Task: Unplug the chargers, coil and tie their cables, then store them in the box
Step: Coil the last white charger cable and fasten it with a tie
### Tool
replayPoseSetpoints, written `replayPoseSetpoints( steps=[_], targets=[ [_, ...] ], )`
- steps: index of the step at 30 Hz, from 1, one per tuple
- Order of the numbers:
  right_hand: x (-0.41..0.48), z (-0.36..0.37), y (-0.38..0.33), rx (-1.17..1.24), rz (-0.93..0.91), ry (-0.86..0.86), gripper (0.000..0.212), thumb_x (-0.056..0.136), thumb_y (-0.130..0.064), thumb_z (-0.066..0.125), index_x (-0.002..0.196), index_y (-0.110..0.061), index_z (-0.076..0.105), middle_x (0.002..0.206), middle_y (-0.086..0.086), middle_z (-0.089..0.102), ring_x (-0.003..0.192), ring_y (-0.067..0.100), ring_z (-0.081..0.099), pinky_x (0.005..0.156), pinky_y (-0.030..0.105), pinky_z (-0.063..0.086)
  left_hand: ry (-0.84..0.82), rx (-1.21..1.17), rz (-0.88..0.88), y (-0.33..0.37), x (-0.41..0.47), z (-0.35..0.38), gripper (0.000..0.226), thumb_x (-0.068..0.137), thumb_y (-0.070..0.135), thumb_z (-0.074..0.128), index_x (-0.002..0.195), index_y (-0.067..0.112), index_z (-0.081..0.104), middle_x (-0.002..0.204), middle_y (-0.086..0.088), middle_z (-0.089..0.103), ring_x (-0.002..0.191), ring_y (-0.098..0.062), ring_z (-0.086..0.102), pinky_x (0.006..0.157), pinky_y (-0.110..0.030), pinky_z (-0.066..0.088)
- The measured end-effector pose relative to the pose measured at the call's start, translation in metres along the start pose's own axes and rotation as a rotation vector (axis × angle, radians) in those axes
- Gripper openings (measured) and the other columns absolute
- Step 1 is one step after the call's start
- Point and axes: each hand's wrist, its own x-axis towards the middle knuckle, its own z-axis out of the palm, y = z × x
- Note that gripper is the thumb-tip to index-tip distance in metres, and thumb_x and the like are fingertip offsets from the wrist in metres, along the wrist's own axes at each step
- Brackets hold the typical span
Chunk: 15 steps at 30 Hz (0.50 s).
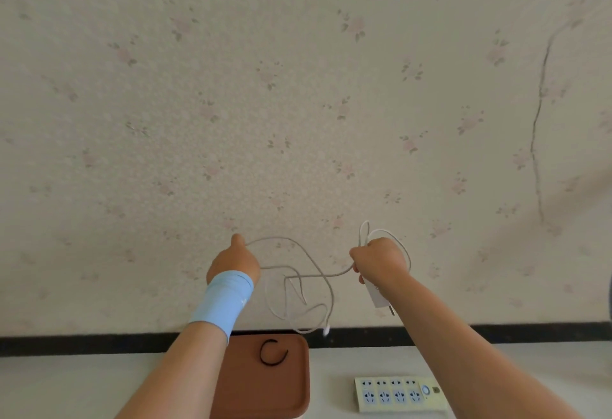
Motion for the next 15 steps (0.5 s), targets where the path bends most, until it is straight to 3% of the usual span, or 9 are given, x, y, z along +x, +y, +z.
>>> replayPoseSetpoints(
  steps=[2,4,5,7,8,9,10,12,15],
  targets=[
    [0.001,-0.002,0.001,0.01,0.012,0.004,0.019,0.084,-0.014,0.053,0.088,-0.003,0.069,0.074,0.01,0.074,0.064,0.024,0.068,0.053,0.024,0.044,-0.04,0.15,-0.039,-0.007,0.002,-0.011,0.024,0.091,0.006,0.036,0.099,0.012,0.058,0.088,-0.007,0.065,0.076,-0.024,0.067,0.067,-0.03,0.053],
    [0.003,-0.003,0.002,0.013,-0.005,0.002,0.019,0.086,-0.016,0.054,0.089,-0.004,0.069,0.074,0.01,0.074,0.061,0.023,0.067,0.054,0.026,0.049,-0.152,0.319,-0.052,-0.009,0.0,-0.015,0.027,0.091,0.006,0.044,0.067,0.012,0.056,0.064,-0.001,0.056,0.06,-0.018,0.057,0.056,-0.022,0.043],
    [0.005,-0.001,0.002,0.035,-0.018,-0.007,0.018,0.088,-0.017,0.055,0.089,-0.005,0.069,0.074,0.009,0.073,0.059,0.022,0.067,0.056,0.028,0.053,-0.215,0.402,-0.052,-0.008,-0.002,-0.015,0.03,0.091,0.005,0.045,0.063,0.013,0.053,0.061,0.001,0.05,0.056,-0.016,0.05,0.055,-0.022,0.039],
    [0.006,0.002,0.003,0.105,-0.058,-0.045,0.016,0.092,-0.02,0.058,0.087,-0.007,0.067,0.072,0.007,0.071,0.056,0.02,0.064,0.063,0.035,0.058,-0.304,0.558,0.007,-0.003,-0.01,-0.012,0.023,0.093,0.005,0.043,0.081,0.014,0.061,0.073,0.0,0.054,0.062,-0.015,0.051,0.065,-0.025,0.044],
    [0.005,0.003,0.003,0.133,-0.088,-0.069,0.017,0.094,-0.022,0.06,0.085,-0.009,0.066,0.07,0.007,0.07,0.055,0.02,0.063,0.064,0.035,0.059,-0.33,0.56,0.064,-0.001,-0.009,-0.005,0.028,0.094,0.004,0.041,0.106,0.016,0.063,0.095,-0.004,0.062,0.08,-0.018,0.06,0.076,-0.027,0.048],
    [0.004,0.005,0.003,0.155,-0.121,-0.101,0.018,0.095,-0.023,0.06,0.083,-0.01,0.065,0.068,0.006,0.069,0.055,0.019,0.062,0.061,0.034,0.058,-0.35,0.501,0.145,0.001,-0.008,0.0,0.048,0.094,0.001,0.039,0.136,0.021,0.052,0.126,-0.007,0.059,0.106,-0.022,0.061,0.09,-0.03,0.049],
    [0.002,0.005,0.002,0.176,-0.158,-0.137,0.021,0.097,-0.023,0.06,0.081,-0.01,0.064,0.066,0.006,0.068,0.054,0.019,0.061,0.059,0.032,0.056,-0.379,0.369,0.241,0.005,-0.01,0.004,0.064,0.093,-0.001,0.037,0.151,0.026,0.034,0.148,-0.005,0.045,0.126,-0.024,0.052,0.098,-0.031,0.047],
    [-0.002,0.006,-0.001,0.227,-0.215,-0.202,0.023,0.099,-0.024,0.06,0.081,-0.01,0.062,0.063,0.005,0.068,0.051,0.02,0.06,0.057,0.031,0.054,-0.431,0.069,0.451,0.017,-0.021,0.008,0.074,0.091,-0.006,0.038,0.152,0.035,0.03,0.155,0.006,0.036,0.136,-0.02,0.044,0.1,-0.025,0.045],
    [-0.004,0.008,-0.005,0.32,-0.246,-0.238,0.024,0.1,-0.024,0.06,0.083,-0.007,0.062,0.063,0.008,0.069,0.051,0.022,0.06,0.056,0.031,0.053,-0.605,-0.135,0.611,0.035,-0.041,0.017,0.059,0.087,0.003,0.052,0.138,0.033,0.052,0.14,0.011,0.056,0.131,-0.01,0.049,0.109,-0.027,0.039]
  ],
)
